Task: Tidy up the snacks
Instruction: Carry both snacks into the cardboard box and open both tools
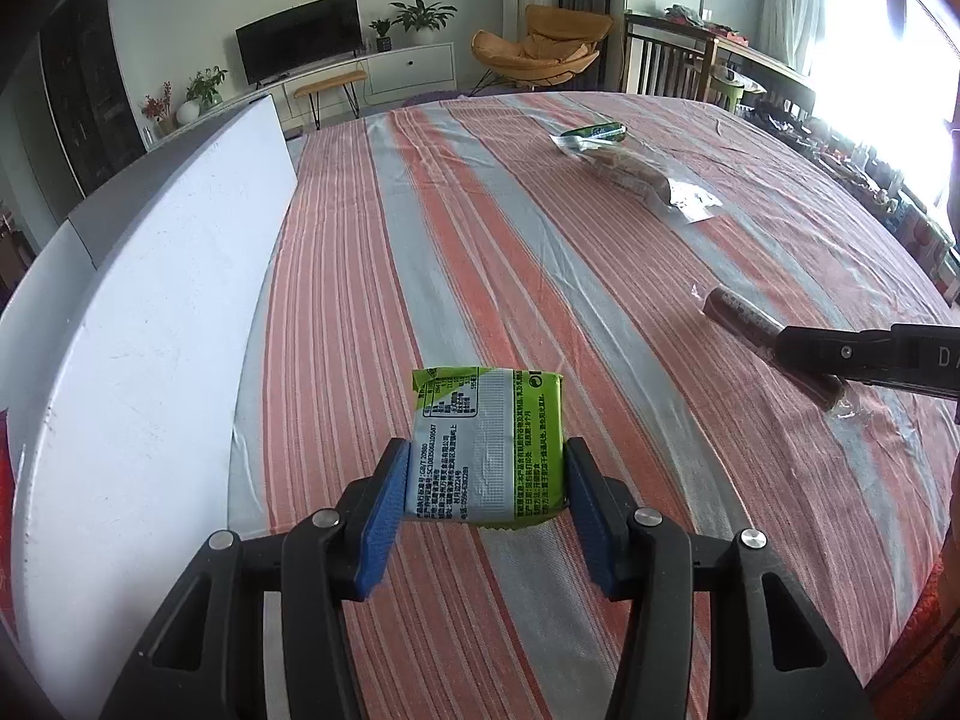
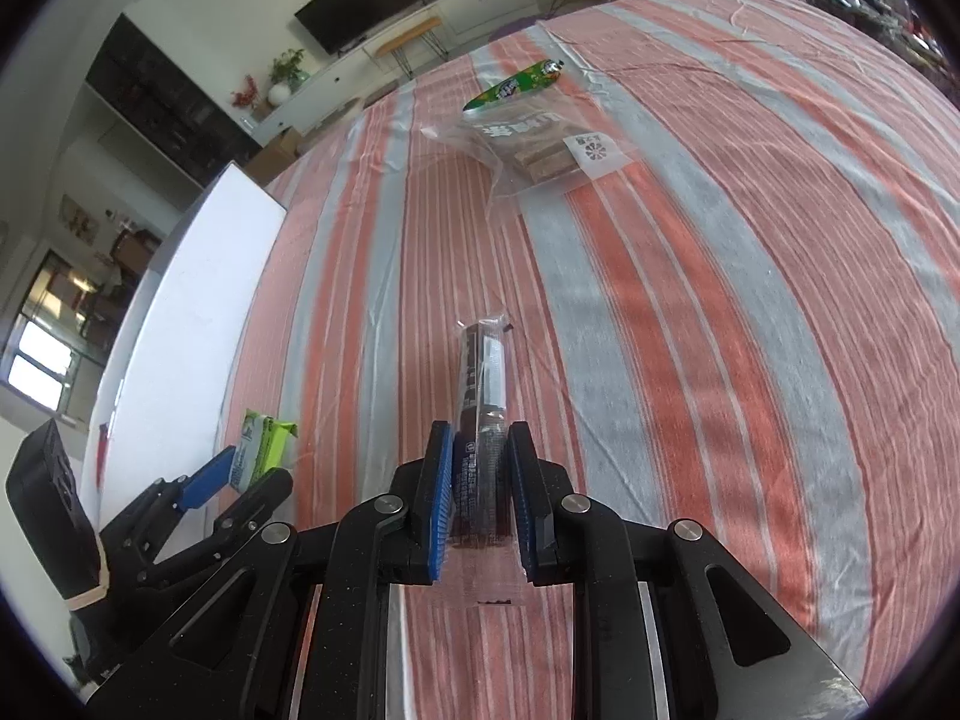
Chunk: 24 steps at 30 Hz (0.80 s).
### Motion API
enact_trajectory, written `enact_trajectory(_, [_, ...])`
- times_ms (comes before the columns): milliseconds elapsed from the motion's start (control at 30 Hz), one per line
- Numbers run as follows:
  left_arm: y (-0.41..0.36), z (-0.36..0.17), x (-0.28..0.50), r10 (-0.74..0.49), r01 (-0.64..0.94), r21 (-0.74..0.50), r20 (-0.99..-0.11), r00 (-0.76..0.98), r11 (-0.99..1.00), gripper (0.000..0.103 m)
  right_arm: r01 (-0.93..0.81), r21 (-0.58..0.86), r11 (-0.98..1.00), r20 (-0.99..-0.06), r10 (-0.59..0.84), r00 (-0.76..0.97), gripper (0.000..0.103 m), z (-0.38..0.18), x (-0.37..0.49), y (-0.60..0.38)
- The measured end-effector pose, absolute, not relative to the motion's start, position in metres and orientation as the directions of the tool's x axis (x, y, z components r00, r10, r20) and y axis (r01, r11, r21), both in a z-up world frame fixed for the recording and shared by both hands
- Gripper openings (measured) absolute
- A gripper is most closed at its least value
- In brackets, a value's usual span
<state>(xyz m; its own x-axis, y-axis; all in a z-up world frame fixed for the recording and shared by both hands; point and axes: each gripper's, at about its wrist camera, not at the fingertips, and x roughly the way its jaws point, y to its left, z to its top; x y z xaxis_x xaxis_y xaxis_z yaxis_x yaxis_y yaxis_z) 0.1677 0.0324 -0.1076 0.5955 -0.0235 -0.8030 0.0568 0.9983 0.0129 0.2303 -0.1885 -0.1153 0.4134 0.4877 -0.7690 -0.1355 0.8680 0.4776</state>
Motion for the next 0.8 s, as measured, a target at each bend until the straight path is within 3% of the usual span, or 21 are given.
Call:
enact_trajectory(133, [0.038, -0.096, 0.162, -0.068, 0.059, -0.041, -0.799, 0.598, 0.997, 0.05, -0.084, 0.621, 0.779, -0.692, 0.596, 0.407, 0.019, -0.112, 0.223, -0.199])
enact_trajectory(200, [0.043, -0.087, 0.157, -0.114, 0.063, -0.096, -0.794, 0.598, 0.993, 0.05, -0.022, 0.745, 0.666, -0.603, 0.688, 0.404, 0.006, -0.115, 0.22, -0.21])
enact_trajectory(267, [0.046, -0.076, 0.15, -0.159, 0.072, -0.145, -0.781, 0.604, 0.987, 0.05, 0.048, 0.838, 0.543, -0.511, 0.752, 0.416, 0.006, -0.119, 0.215, -0.219])
enact_trajectory(333, [0.046, -0.068, 0.143, -0.176, 0.086, -0.157, -0.77, 0.613, 0.984, 0.05, 0.049, 0.792, 0.608, -0.57, 0.709, 0.415, 0.007, -0.117, 0.214, -0.217])
enact_trajectory(467, [0.05, -0.063, 0.134, -0.186, 0.089, -0.166, -0.77, 0.61, 0.982, 0.05, -0.121, 0.555, 0.823, -0.751, 0.558, 0.353, 0.01, -0.102, 0.213, -0.181])
enact_trajectory(533, [0.054, -0.062, 0.129, -0.186, 0.079, -0.174, -0.772, 0.608, 0.982, 0.05, -0.211, 0.48, 0.852, -0.792, 0.524, 0.314, 0.021, -0.097, 0.212, -0.155])
enact_trajectory(600, [0.057, -0.059, 0.125, -0.188, 0.076, -0.179, -0.77, 0.61, 0.981, 0.05, -0.274, 0.423, 0.864, -0.822, 0.493, 0.286, 0.042, -0.097, 0.212, -0.13])
enact_trajectory(633, [0.058, -0.056, 0.122, -0.187, 0.079, -0.177, -0.768, 0.613, 0.981, 0.05, -0.295, 0.406, 0.865, -0.828, 0.485, 0.281, 0.045, -0.097, 0.212, -0.12])
enact_trajectory(800, [0.059, -0.035, 0.106, -0.186, 0.1, -0.16, -0.743, 0.643, 0.982, 0.05, -0.381, 0.297, 0.876, -0.87, 0.412, 0.269, 0.044, -0.11, 0.207, -0.079])
